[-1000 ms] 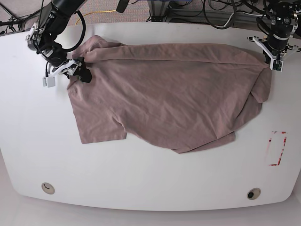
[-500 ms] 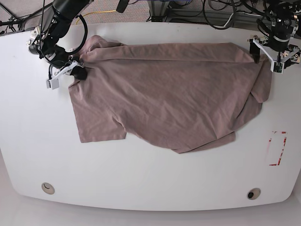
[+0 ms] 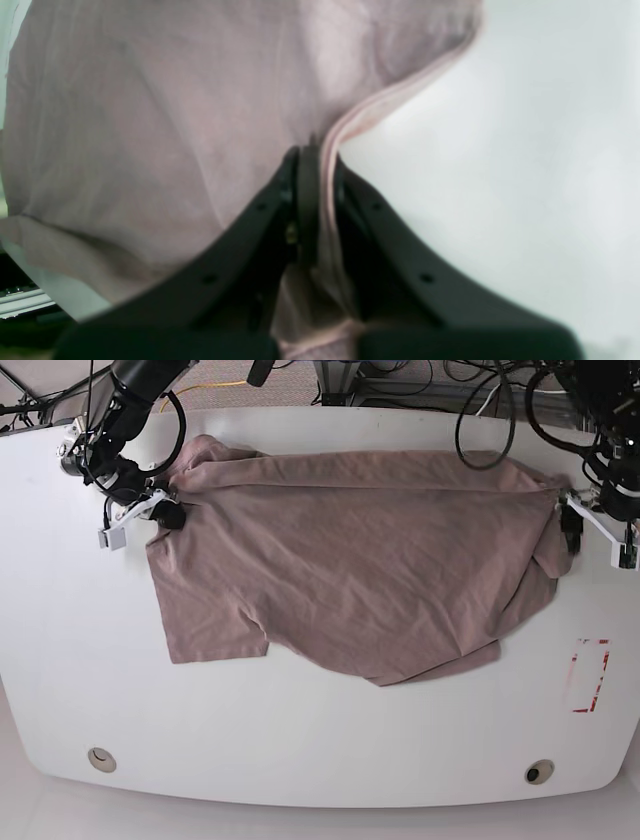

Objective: Fold the T-shirt properly
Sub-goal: 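Lower the left gripper and grasp the shirt hem corner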

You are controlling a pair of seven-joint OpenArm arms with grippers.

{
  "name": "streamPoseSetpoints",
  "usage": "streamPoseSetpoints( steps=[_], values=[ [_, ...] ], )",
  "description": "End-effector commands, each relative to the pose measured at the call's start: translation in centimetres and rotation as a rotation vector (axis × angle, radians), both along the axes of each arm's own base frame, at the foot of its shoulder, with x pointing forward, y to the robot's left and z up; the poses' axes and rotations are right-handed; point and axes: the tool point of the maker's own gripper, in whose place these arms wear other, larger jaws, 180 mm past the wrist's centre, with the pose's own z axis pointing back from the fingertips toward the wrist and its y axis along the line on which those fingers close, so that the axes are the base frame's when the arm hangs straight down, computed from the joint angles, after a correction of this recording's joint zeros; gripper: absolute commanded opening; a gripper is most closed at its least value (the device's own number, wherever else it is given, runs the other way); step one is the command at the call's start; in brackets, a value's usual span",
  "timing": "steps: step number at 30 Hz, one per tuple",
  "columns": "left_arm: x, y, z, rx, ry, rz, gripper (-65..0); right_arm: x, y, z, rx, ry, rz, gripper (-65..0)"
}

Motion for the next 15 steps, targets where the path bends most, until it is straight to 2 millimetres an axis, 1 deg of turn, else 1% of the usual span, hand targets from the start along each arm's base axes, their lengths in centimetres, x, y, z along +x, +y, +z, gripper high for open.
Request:
streamPoseSetpoints(
  steps=[1, 2, 4, 6, 8, 13, 15],
  values=[
    [1.6, 0.4, 1.0, -0.016, -0.026, 0.015, -8.3, -1.2, -0.6, -0.9, -0.043, 0.077, 0.021, -65.0],
    [2.2, 0.5, 1.0, -0.028, -0.029, 0.021, -8.3, -1.2, -0.6, -0.9, -0.043, 0.075, 0.021, -65.0],
    [4.0, 1.0, 1.5, -0.077, -0.062, 0.059, -8.3, -1.2, -0.5, -0.9, -0.04, 0.075, 0.021, -65.0],
    [5.4, 1.2, 1.2, -0.126, -0.076, 0.084, -8.3, -1.2, -0.5, -0.9, -0.04, 0.075, 0.021, -65.0],
    [7.5, 0.6, 0.4, -0.193, -0.074, 0.095, -8.3, -1.2, -0.6, -0.9, -0.042, 0.075, 0.021, -65.0],
    [10.7, -0.3, -1.4, -0.301, -0.047, 0.098, -8.3, -1.2, -0.6, -0.9, -0.042, 0.075, 0.021, -65.0],
    [12.3, -0.6, -2.1, -0.36, -0.042, 0.101, -8.3, -1.2, -0.6, -0.9, -0.043, 0.075, 0.021, -65.0]
  ],
)
